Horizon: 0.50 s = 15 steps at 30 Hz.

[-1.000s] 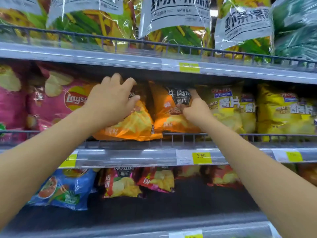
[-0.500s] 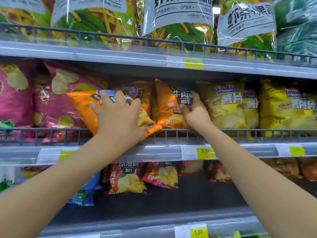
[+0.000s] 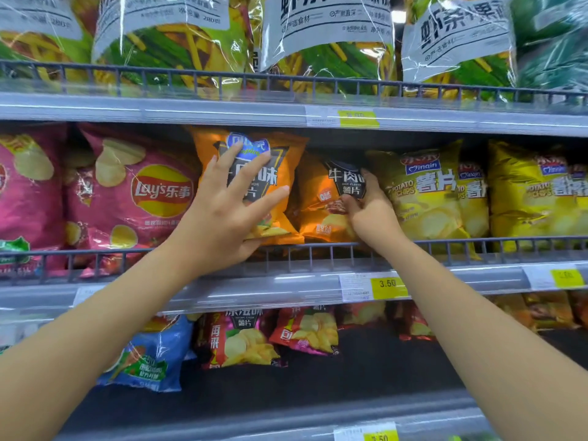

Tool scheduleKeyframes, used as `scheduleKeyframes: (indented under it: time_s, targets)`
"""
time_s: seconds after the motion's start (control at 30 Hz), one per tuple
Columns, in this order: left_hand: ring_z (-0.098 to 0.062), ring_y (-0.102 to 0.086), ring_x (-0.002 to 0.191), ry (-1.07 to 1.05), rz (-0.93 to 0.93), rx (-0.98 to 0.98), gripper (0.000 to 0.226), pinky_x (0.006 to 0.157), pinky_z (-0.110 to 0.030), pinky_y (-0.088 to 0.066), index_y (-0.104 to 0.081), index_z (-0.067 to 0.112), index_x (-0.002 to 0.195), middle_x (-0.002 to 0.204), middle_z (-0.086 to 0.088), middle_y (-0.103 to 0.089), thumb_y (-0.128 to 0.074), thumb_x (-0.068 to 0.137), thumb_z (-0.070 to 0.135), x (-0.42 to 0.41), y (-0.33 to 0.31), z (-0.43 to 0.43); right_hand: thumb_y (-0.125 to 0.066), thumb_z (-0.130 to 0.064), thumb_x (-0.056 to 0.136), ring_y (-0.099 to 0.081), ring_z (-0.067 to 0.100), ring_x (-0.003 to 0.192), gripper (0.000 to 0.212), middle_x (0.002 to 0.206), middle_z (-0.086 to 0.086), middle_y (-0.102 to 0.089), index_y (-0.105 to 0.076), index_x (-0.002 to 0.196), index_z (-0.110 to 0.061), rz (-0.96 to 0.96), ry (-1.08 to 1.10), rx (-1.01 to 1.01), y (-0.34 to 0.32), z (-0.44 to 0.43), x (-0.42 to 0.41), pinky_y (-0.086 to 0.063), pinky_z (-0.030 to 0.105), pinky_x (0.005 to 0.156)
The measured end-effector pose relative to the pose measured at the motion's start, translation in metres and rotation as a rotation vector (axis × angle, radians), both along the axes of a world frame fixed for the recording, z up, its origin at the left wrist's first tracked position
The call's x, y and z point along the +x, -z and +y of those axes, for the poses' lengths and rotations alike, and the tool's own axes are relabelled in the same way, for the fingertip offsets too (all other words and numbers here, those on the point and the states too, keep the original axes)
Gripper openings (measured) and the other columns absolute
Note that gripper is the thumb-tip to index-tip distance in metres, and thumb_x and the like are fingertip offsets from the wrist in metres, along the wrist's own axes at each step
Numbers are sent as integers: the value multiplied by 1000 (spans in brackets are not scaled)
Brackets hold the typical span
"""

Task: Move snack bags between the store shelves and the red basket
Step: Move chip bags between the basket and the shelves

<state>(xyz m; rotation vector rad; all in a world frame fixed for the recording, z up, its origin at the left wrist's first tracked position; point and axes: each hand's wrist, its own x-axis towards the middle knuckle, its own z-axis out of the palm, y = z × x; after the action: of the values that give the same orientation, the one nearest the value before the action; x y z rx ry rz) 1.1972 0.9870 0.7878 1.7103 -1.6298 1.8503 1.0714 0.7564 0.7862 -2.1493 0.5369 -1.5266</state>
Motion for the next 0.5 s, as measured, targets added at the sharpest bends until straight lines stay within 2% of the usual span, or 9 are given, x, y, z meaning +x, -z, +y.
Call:
scheduleKeyframes:
  time_s: [0.1, 0.2, 0.27, 0.33, 0.4, 0.5]
  targets:
    - [-51, -17, 139, 35, 95, 36, 67, 103, -70, -27, -44, 23, 138, 151, -24, -28, -57, 81, 56, 13, -4, -6, -54, -25, 97, -47, 29, 126, 61, 142, 9, -45, -23, 150, -23, 10, 11, -23, 1, -1, 1, -41, 40, 101]
    - [-45, -6, 144, -44, 288, 103, 72, 108, -71, -18, -37, 33, 144, 156, -20, -17, -37, 83, 70, 20, -6, -14, -54, -24, 97, -48, 31, 125, 61, 141, 11, -44, -23, 149, -21, 27, 46, -55, 2, -2, 2, -41, 39, 100]
    - [-32, 13, 146, -62, 507, 159, 76, 114, -63, -2, -14, 56, 144, 161, -4, 5, -19, 74, 85, 26, -2, -20, -55, -24, 96, -48, 31, 124, 62, 140, 12, -44, -23, 149, -21, 38, 63, -64, 2, -3, 3, -42, 39, 99]
    - [-18, 31, 142, -93, 699, 244, 73, 114, -56, 10, 13, 71, 132, 156, 13, 28, -6, 65, 94, 29, 3, -22, -55, -23, 96, -48, 32, 124, 63, 141, 12, -42, -21, 149, -22, 67, 57, -57, 1, -4, 5, -43, 41, 100]
    - [-14, 37, 138, -121, 776, 276, 65, 113, -56, 9, 18, 72, 129, 151, 18, 36, -5, 71, 91, 24, 9, -22, -55, -23, 96, -46, 33, 126, 64, 144, 13, -39, -19, 150, -23, 123, 76, -71, 2, -4, 6, -42, 43, 102]
    - [-22, 29, 143, -173, 830, 196, 59, 114, -60, -5, 7, 61, 142, 155, 11, 31, -17, 89, 72, 9, 18, -25, -56, -22, 96, -43, 34, 129, 66, 146, 13, -37, -19, 150, -25, 93, 98, -122, 3, -1, 5, -41, 45, 104]
